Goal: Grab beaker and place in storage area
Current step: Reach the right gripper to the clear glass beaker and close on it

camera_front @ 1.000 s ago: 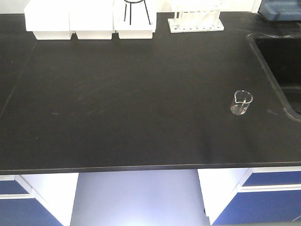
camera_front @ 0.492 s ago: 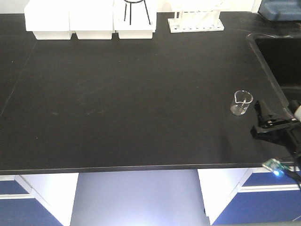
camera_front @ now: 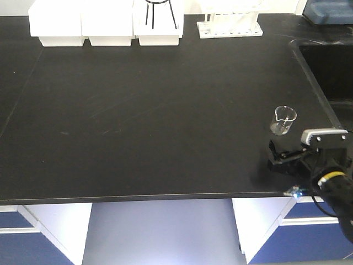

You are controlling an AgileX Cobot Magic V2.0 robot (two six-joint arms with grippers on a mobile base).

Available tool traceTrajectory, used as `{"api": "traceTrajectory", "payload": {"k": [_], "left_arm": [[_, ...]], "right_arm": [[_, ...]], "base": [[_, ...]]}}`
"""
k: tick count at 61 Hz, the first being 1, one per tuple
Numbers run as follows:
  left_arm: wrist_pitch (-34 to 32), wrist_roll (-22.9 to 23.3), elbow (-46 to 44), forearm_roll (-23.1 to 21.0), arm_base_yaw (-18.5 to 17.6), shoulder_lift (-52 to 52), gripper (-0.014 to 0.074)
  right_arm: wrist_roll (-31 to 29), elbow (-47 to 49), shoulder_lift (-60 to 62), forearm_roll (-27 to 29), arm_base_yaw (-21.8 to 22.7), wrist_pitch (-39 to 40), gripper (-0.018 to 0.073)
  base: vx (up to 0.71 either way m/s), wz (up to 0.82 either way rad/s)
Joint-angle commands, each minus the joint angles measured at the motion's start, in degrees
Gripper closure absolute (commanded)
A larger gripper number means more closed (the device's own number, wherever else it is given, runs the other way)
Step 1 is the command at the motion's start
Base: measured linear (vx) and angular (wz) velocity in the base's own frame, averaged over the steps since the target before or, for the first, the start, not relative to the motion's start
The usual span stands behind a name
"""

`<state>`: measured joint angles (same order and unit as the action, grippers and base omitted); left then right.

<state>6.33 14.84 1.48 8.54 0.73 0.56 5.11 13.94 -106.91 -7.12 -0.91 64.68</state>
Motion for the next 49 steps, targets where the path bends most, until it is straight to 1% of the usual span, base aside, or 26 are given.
{"api": "traceTrajectory", "payload": {"k": [1,37,42,46,49], "left_arm": [[-4.8,0.3,1.3,-0.3,-0.4,1.0,0.0605],[-4.8,0.3,1.3,-0.3,-0.4,1.0,0.0605],[-4.8,0.3,1.3,-0.3,-0.4,1.0,0.0605],[-4.8,0.3,1.3,-0.3,-0.4,1.0,0.0605],[-4.8,0.3,1.3,-0.3,-0.4,1.0,0.0605]], "right_arm": [[-0.2,3.5,0.2,-0.5,0.2,12.4,0.0008],[0.0,18.7,-11.3,-0.5,0.2,12.4,0.0017],[0.0,19.7,-12.0,-0.5,0.2,12.4,0.0067],[0.0,19.7,-12.1,-0.4,0.2,12.3,0.0155],[0.0,19.7,-12.1,-0.4,0.2,12.3,0.0255]], "base": [[0.00,0.00],[0.00,0.00],[0.00,0.00],[0.00,0.00],[0.00,0.00]]}}
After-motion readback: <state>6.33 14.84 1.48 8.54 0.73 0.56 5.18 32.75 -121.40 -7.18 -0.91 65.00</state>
